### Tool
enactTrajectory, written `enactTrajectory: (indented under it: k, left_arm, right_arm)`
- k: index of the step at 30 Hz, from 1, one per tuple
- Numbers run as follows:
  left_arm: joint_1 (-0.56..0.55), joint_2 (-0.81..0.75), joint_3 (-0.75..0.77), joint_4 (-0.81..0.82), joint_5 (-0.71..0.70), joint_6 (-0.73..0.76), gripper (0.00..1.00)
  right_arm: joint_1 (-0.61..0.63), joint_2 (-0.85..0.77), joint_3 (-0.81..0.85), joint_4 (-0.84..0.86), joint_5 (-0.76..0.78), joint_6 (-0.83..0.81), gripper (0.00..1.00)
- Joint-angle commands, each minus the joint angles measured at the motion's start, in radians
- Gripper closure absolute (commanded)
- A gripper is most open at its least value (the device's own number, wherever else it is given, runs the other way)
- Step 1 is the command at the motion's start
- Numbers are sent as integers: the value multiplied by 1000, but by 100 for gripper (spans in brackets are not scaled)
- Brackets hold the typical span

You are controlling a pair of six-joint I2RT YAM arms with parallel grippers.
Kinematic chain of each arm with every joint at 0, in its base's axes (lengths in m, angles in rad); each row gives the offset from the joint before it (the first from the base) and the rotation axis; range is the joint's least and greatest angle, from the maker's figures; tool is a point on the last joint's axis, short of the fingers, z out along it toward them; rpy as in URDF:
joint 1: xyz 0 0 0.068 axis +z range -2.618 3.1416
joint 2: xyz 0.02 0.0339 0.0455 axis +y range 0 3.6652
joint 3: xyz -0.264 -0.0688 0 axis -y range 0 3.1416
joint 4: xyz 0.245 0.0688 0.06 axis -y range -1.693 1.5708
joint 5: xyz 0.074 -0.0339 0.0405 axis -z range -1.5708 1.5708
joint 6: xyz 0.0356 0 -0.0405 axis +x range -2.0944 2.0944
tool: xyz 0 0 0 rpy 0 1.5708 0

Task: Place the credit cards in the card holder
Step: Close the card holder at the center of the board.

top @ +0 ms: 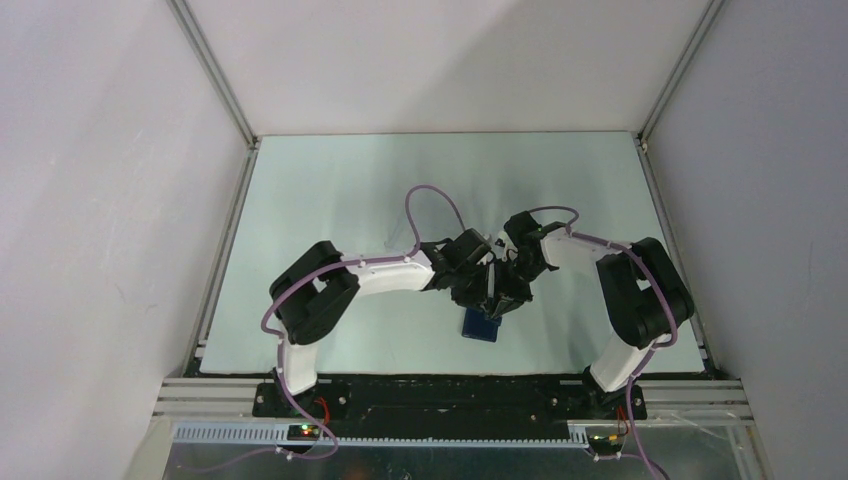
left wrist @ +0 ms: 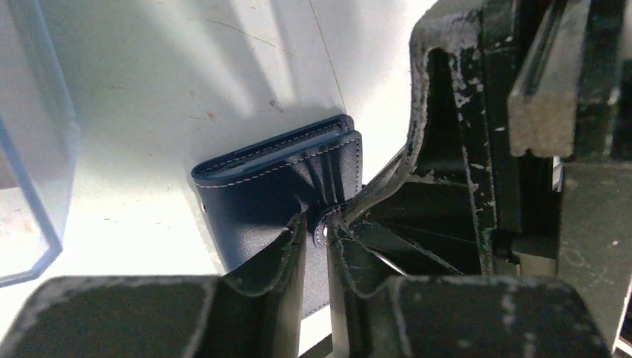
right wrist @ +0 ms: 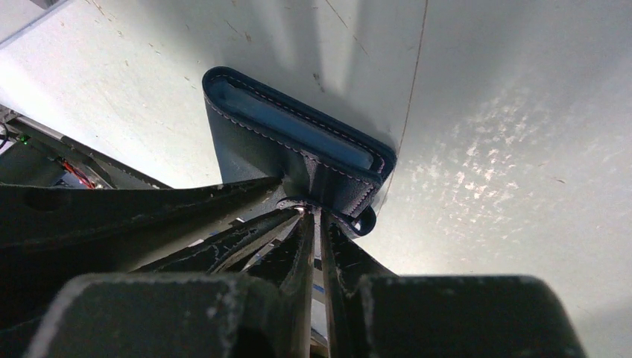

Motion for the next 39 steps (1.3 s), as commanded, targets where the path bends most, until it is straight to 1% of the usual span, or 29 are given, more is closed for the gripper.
enactTrajectory:
  k: [1,12,16,17,19,29,36,39]
  left_arm:
    - [-23,-5,-15,0,5,14,80]
    - [-37,9,-35,0,-20,15,84]
    - [-40,14,-40,-6,-35,15,93]
    - [-40,13,-40,-14,-39,14,96]
    - [-42,15,-37,-31,-51,12,99]
    - [-76,67,-11,-144,-110,-17,100]
    - [-78,89,-6,-214,-158,-54,100]
    - [-77,91,-8,-222,-159,-59,100]
  right_arm:
    - [45,95,-59,100,131,-7,87]
    - [47,106,-58,102,131,-7,87]
    - [49,117,-58,101,143,-7,87]
    - [50,123,-58,101,148,-4,87]
    - [53,131,-59,99,160,1,87]
    - [110,167,-66,83,283,55,88]
    - [136,195,-159,148,289,111,90]
    - [146,204,-166,151,291,116,90]
